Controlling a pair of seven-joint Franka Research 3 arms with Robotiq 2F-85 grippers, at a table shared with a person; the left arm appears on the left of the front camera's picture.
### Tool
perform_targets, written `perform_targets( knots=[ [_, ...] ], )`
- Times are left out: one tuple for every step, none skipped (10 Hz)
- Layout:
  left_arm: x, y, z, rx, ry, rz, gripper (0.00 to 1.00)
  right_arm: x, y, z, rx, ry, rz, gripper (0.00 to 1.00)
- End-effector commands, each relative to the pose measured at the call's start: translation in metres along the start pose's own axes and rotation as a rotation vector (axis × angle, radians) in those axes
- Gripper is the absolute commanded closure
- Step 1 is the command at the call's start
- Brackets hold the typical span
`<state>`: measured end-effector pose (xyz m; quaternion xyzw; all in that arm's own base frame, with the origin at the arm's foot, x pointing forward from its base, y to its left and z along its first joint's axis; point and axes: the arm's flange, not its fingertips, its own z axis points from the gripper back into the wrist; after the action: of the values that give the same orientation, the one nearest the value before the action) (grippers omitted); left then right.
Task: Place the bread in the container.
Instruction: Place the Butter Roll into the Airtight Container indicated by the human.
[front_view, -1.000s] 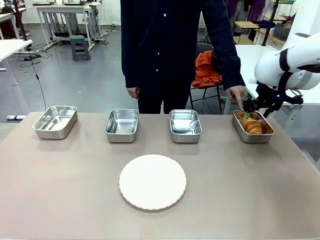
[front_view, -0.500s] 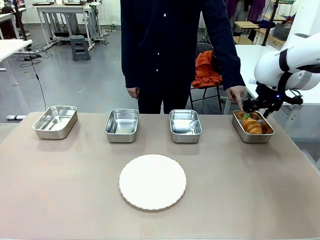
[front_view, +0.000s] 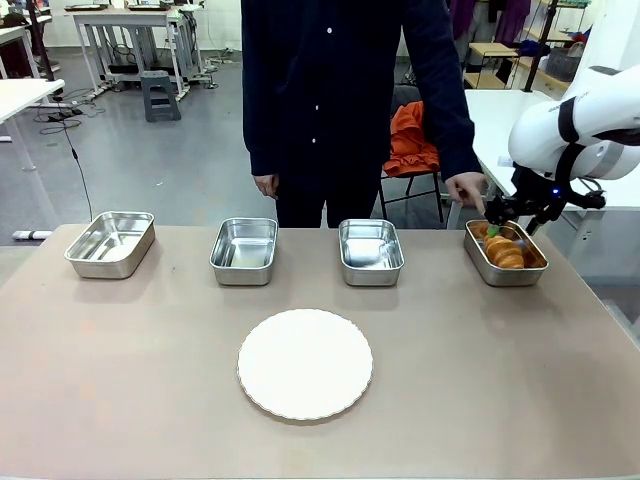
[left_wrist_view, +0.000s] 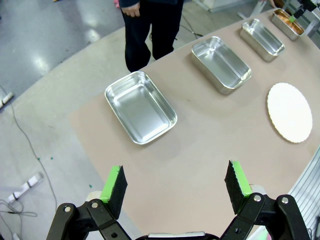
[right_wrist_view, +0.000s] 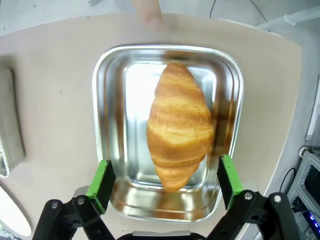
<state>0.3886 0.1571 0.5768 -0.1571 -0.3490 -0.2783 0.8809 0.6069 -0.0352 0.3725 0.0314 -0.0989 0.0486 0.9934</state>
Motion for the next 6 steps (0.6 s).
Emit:
perform_targets(
  knots=[
    [0.001, 0.0, 0.001, 0.007, 0.002, 0.007, 0.0, -0.023, 0.027, 0.05, -0.038, -0.112, -0.061, 0.0],
    [0.001, 0.0, 0.001, 0.007, 0.002, 0.007, 0.0, -0.04, 0.04, 0.071, -0.046, -0.157, -0.073, 0.0],
    [0.001, 0.0, 0.001, 0.007, 0.002, 0.007, 0.0, -0.059, 0.054, 0.09, -0.045, -0.197, -0.076, 0.0],
    [0.001, 0.0, 0.001, 0.007, 0.002, 0.007, 0.0, -0.082, 0.068, 0.108, -0.03, -0.227, -0.079, 0.0],
    [0.001, 0.0, 0.001, 0.007, 0.002, 0.007, 0.0, -0.11, 0.081, 0.125, -0.038, -0.244, -0.077, 0.0],
    [0.001, 0.0, 0.001, 0.007, 0.002, 0.007, 0.0, -0.139, 0.094, 0.136, -0.025, -0.254, -0.066, 0.0]
  ],
)
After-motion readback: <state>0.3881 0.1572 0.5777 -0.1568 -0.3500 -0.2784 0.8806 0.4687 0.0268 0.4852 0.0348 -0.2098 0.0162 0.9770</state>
